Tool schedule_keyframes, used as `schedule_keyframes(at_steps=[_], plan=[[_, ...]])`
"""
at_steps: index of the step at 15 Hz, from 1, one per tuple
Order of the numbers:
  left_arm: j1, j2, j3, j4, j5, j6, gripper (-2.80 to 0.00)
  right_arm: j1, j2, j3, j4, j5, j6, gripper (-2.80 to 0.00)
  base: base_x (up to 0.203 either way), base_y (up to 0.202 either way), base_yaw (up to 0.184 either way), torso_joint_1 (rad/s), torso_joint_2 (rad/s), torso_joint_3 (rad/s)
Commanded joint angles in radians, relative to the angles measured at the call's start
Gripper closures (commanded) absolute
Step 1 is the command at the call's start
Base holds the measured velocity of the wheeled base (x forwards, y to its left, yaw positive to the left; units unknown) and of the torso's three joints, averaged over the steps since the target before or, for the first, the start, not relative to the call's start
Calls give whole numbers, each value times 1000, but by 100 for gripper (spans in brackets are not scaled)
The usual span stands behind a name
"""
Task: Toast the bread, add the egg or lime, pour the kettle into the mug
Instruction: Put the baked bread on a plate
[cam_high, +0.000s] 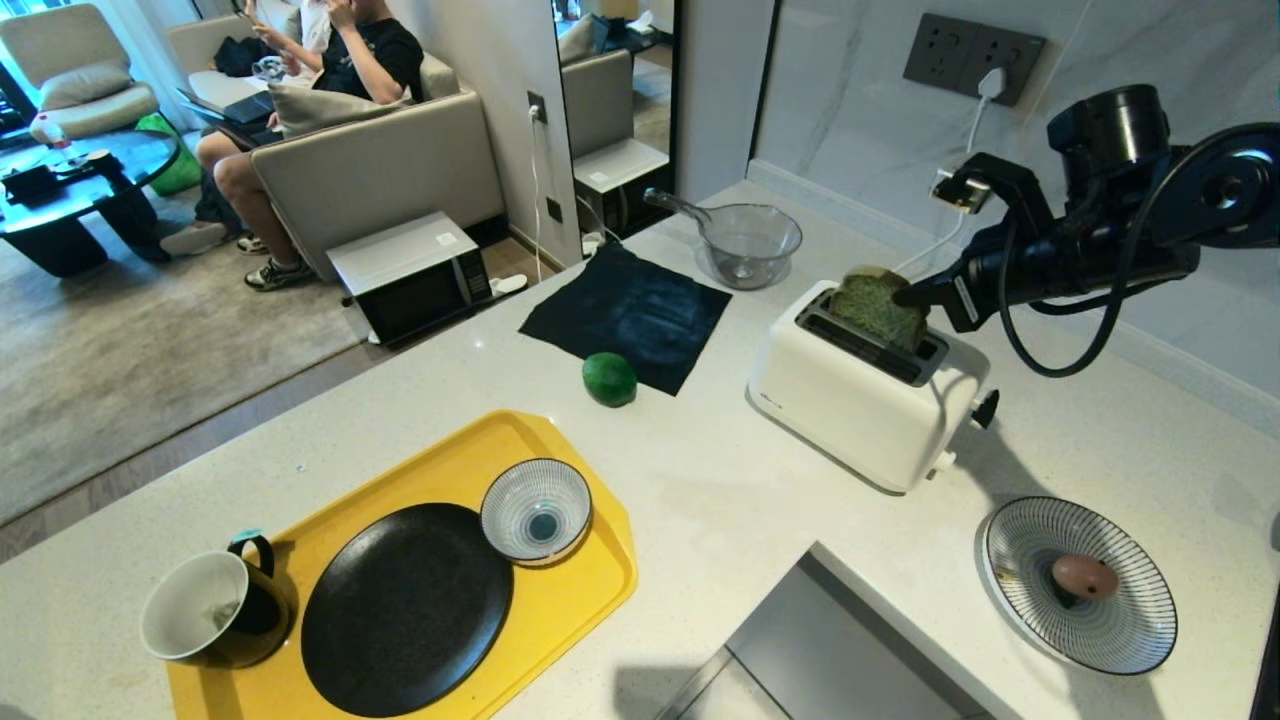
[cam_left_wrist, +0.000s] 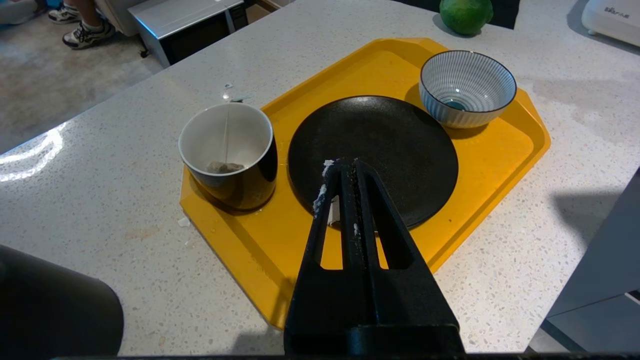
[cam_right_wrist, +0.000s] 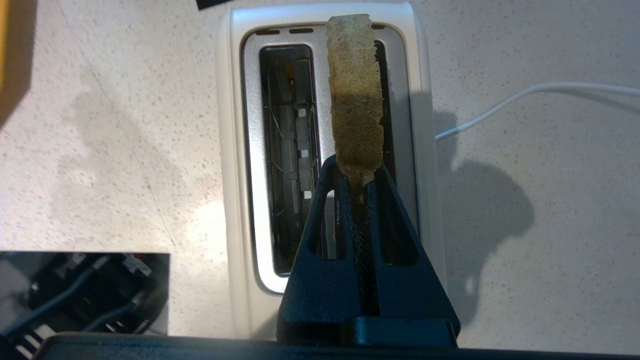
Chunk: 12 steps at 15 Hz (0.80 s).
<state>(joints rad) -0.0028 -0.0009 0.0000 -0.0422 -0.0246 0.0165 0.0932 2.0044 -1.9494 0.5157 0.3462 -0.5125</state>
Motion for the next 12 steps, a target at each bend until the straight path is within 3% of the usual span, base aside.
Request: schedule_keyframes(at_steps=[1, 12], plan=[[0, -1, 17, -1, 0, 0, 0, -1, -44, 4, 2, 3, 49, 0, 0, 0, 0, 0, 0, 0], [0, -1, 17, -1, 0, 0, 0, -49, -238, -21, -2, 4, 245, 0, 0, 0, 0, 0, 0, 0]])
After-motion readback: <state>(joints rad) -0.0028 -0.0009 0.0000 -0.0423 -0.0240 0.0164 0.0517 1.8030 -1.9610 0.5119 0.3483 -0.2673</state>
